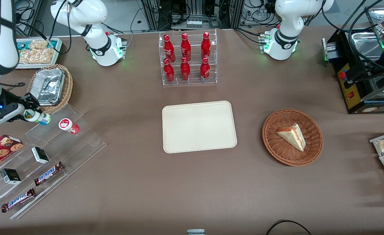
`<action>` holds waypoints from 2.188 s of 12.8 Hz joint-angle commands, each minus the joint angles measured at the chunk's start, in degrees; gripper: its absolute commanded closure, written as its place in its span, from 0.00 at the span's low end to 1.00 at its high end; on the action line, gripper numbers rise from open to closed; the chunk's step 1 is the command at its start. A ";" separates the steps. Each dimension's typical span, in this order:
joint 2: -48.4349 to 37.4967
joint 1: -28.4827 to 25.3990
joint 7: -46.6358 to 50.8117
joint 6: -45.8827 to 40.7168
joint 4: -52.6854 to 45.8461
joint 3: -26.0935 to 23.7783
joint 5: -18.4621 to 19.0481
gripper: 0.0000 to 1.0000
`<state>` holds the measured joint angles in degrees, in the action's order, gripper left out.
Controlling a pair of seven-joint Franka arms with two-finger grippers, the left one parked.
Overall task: Place green gum on tray
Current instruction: 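Lift the green gum tub and carry it over the cream tray, then lower the gum tub onto the tray and open the right gripper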
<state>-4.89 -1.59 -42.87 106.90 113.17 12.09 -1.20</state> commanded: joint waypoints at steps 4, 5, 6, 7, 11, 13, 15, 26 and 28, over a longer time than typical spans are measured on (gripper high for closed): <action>2.43 -21.04 29.09 -6.97 -9.09 0.13 -1.77 1.00; 4.00 -25.17 35.85 -6.97 -10.76 0.13 -2.48 1.00; 6.36 -28.78 42.01 -6.97 -12.77 0.13 -2.57 1.00; 8.56 -31.86 46.86 -6.36 -14.19 0.13 -2.66 1.00; 19.46 -41.28 64.28 -0.13 -20.78 0.13 -3.63 1.00; 24.21 -45.58 74.10 5.83 -21.58 0.13 -3.63 1.00; 28.86 -49.10 81.50 11.98 -21.58 0.13 -4.33 1.00; 44.53 -54.04 91.20 32.85 -21.32 -4.26 -4.77 1.00; 44.45 -54.13 92.87 32.58 -21.23 -4.53 -4.69 1.00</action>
<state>38.81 -55.72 48.97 139.65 93.72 7.84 -4.07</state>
